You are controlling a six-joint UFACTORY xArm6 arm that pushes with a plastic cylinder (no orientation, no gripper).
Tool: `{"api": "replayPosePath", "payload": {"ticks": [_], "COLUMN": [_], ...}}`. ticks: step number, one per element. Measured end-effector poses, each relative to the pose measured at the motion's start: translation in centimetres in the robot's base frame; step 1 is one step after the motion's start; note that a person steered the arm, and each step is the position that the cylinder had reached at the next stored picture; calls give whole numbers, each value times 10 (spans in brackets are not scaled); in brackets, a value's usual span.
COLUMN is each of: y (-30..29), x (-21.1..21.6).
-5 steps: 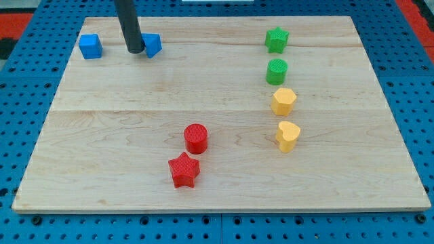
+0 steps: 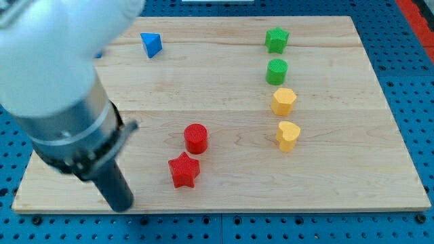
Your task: Place the red circle left to the green star
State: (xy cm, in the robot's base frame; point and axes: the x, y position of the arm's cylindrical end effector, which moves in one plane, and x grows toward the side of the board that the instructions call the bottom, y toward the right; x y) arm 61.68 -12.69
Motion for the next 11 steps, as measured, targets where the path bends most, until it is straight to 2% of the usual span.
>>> {"api": "replayPosePath", "payload": {"ticks": [1,3,4,5,7,9,11], "y": [29,41,22,36,119,87,68], "x": [-16,-85,-61,-39,-11,-98,-163]}}
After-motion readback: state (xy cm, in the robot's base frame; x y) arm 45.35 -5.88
